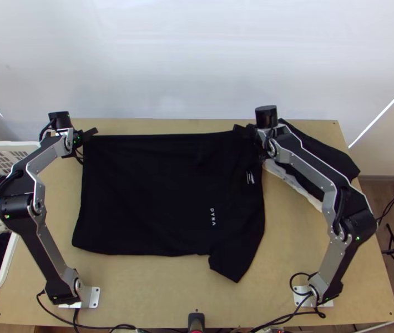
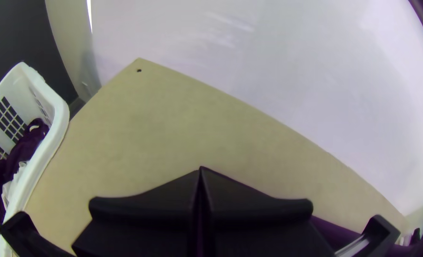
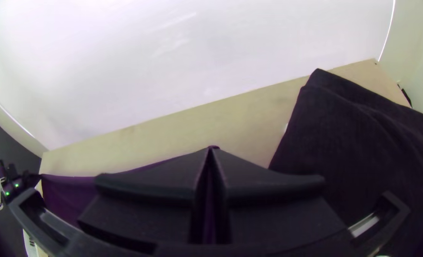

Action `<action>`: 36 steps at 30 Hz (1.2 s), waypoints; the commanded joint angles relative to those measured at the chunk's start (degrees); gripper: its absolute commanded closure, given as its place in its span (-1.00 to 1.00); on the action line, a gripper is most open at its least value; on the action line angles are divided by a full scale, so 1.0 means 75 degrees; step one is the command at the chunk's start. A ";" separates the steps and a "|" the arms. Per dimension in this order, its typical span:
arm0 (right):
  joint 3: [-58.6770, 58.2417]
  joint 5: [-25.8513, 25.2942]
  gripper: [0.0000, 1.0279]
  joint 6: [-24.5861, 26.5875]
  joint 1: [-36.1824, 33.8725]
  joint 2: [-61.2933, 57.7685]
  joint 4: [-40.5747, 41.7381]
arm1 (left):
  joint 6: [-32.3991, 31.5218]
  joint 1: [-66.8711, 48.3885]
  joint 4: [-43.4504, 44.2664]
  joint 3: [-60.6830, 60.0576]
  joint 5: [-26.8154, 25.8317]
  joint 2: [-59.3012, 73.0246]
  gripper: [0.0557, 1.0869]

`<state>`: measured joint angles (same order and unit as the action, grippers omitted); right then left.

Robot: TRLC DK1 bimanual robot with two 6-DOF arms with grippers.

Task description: Fold the t-shirt

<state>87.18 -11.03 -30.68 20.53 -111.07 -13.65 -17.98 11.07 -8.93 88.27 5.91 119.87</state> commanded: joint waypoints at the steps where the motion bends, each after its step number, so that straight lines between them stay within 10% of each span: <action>1: 0.0517 -0.0159 0.95 -0.0140 -0.0289 -0.0461 0.0015 | 0.0053 0.0047 -0.0497 0.0782 0.0137 0.0435 0.93; 15: 0.0998 -0.0077 0.95 -0.0316 -0.0277 -0.0379 -0.2352 | 0.0147 -0.0328 -0.3415 0.0934 -0.0308 -0.0257 0.92; 36: -0.0233 -0.0077 0.95 -0.0293 0.0297 0.0500 -0.3114 | 0.1120 0.0106 -0.3743 -0.0988 -0.0648 -0.1932 0.93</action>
<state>88.92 -11.62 -32.58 20.78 -108.68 -36.60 -11.88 10.74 -36.82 84.88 1.30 108.16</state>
